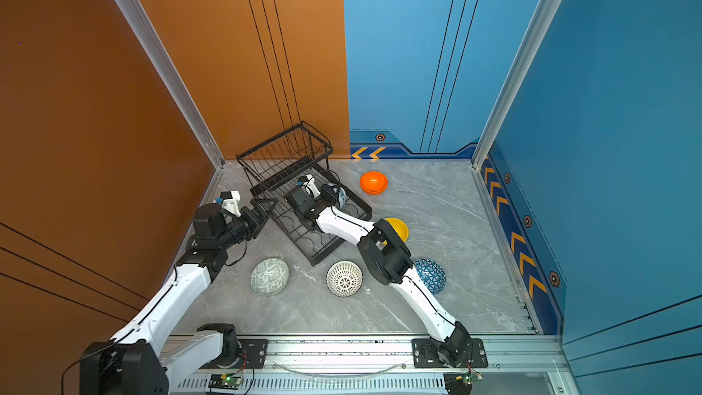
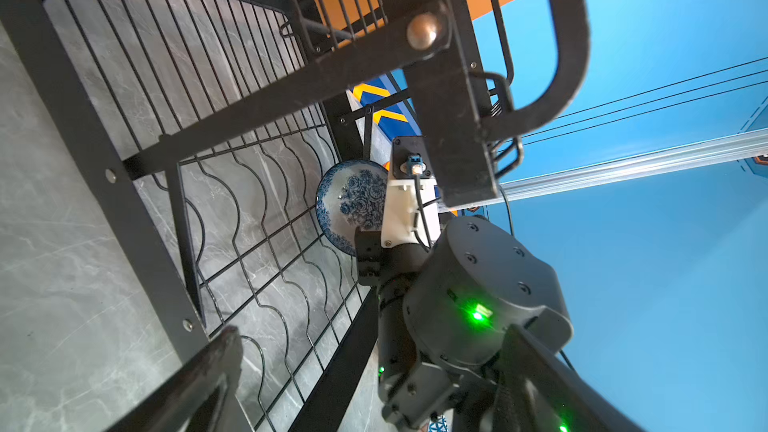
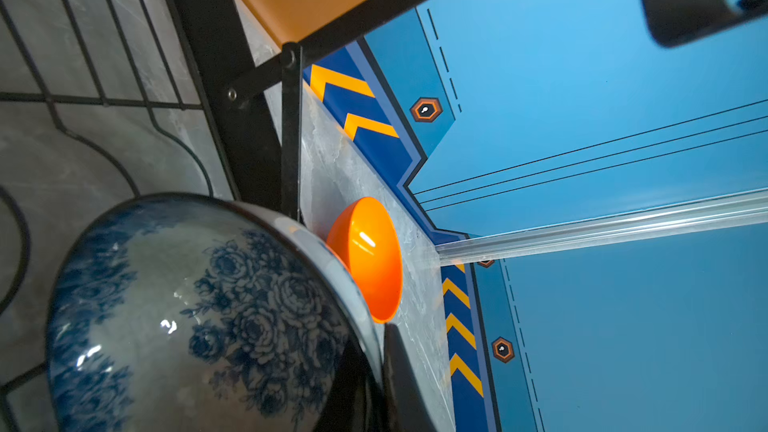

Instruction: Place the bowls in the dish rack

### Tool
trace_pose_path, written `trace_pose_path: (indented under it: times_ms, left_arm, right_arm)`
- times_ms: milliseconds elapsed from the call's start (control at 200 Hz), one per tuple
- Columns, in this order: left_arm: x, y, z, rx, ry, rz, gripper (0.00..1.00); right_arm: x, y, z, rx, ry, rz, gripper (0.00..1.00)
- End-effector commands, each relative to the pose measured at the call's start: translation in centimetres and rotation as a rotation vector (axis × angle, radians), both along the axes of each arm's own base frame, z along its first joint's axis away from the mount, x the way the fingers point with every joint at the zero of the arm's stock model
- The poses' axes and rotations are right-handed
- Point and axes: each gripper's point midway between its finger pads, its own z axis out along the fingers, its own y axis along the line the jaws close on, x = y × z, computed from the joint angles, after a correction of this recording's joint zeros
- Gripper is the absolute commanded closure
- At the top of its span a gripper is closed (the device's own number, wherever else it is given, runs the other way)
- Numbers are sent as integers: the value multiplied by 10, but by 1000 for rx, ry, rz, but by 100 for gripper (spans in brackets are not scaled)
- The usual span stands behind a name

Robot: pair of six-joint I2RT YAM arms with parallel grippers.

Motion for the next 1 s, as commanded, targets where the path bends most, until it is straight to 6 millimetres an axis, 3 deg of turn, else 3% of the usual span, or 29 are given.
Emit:
trace_pose_path:
  times_ms: [0, 190, 370, 596, 991]
  left_arm:
    - [-1, 6, 2, 18, -4, 18, 2]
    - [-2, 6, 3, 20, -3, 17, 2]
    - [-7, -9, -3, 43, 17, -33, 2]
    - [-14, -9, -8, 62, 33, -40, 2]
    - [-20, -5, -17, 61, 60, -54, 2]
  right_arm:
    - [-14, -7, 37, 173, 17, -13, 100]
    - [-25, -17, 48, 321, 81, -11, 100]
    - [-22, -24, 49, 319, 72, -30, 100]
    - [-5, -17, 41, 110, -60, -36, 100]
    - [24, 9, 37, -99, -139, -15, 100]
